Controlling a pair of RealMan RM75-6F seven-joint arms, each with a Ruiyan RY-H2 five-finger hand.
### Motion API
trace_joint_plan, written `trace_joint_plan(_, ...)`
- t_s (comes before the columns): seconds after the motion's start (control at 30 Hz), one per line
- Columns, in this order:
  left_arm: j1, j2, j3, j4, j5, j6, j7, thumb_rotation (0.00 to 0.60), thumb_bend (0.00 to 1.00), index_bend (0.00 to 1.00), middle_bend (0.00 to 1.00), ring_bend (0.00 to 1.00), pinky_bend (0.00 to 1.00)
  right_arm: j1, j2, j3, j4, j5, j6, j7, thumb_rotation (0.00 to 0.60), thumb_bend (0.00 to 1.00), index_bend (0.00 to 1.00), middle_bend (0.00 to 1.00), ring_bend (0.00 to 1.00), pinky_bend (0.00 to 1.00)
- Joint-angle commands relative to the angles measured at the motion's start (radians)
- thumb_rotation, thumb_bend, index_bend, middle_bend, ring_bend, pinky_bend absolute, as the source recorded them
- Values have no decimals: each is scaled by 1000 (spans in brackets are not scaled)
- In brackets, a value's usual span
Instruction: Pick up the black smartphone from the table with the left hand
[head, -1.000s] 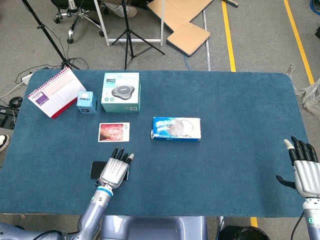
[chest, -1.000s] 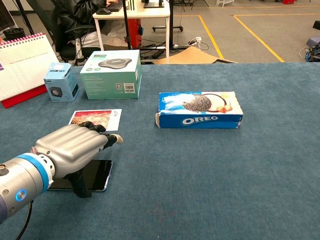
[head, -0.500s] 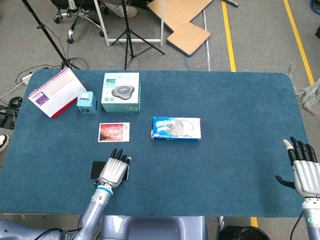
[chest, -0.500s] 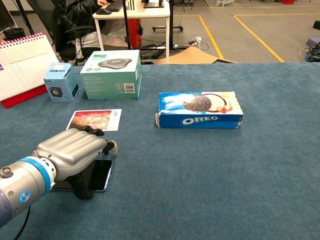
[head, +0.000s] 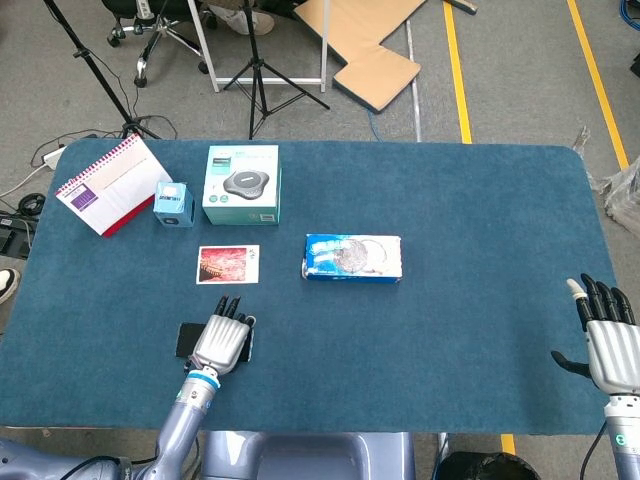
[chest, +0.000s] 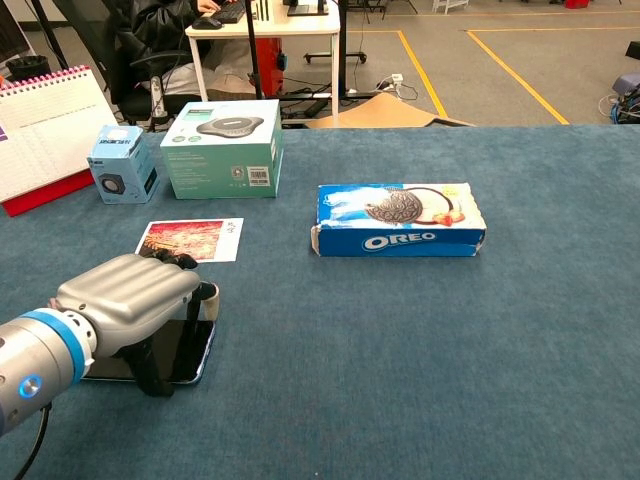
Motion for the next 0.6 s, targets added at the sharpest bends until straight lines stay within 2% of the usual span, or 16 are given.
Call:
trace_joint_plan(0.03,8,36,-9,-46,37,0,-73,600,211,366,341,0,0,0,0,0,0,0,0,0,600,0,17,0,0,0)
trace_joint_plan(0.33,35,130,-52,-135,134,-30,-337,600,210,365,348,0,0,1,-1,-2,-2,0,-1,-6,600,0,18,0,0,0)
trace_joint_plan(0.6,86,172,-87,-140,317,-60,-793,600,210,366,347,0,0,2,-3,-3,-4,2,-5,-11,600,0,18,0,0,0)
